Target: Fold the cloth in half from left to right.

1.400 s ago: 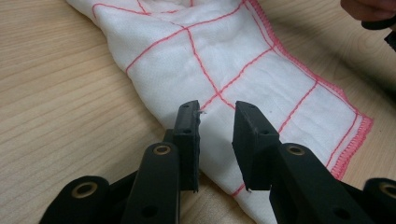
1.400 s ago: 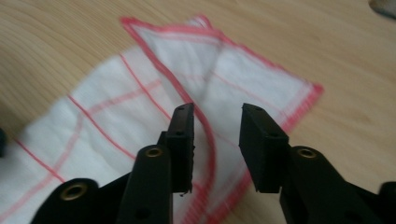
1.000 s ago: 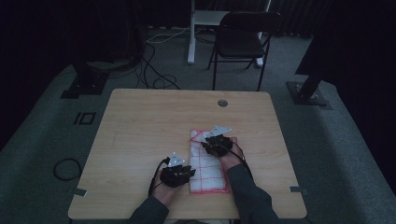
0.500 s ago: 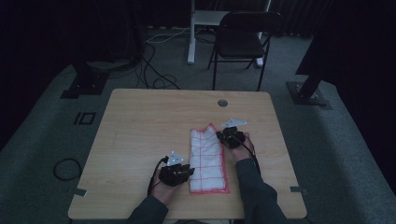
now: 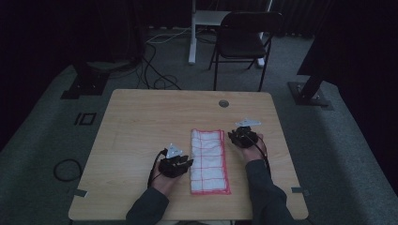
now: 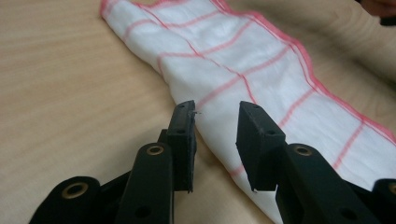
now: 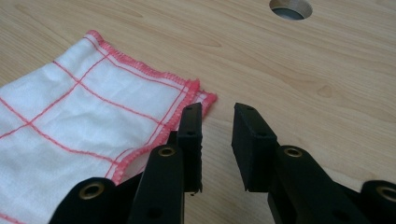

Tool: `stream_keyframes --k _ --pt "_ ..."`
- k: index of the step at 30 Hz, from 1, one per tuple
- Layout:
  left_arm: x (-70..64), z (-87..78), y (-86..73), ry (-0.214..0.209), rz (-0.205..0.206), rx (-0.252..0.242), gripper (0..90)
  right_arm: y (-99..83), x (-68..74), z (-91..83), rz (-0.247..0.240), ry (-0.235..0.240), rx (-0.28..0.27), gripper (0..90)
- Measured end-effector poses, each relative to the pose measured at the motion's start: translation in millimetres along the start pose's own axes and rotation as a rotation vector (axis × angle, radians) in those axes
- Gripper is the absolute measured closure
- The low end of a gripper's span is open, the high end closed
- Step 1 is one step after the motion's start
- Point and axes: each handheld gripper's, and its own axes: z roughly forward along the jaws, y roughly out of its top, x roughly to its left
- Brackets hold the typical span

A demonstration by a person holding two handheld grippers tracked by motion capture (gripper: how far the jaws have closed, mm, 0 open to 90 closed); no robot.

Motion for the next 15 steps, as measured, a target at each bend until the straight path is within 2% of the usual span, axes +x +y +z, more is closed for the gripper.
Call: stream_keyframes --k 5,13,15 --pt "10.6 6.0 11.4 0.024 0.002 -0.020 66.1 -2.8 -0.1 -0.9 0.007 0.004 -0.003 71.5" --pt "27.9 19.3 30.1 0.044 -0.031 -0.039 64.9 -3.4 4.6 3.4 0.014 0.018 -0.002 69.6" --pt "29.4 23.0 33.9 0.050 -0.028 -0.039 65.0 -4.0 6.1 5.2 0.020 0.028 -0.005 69.5"
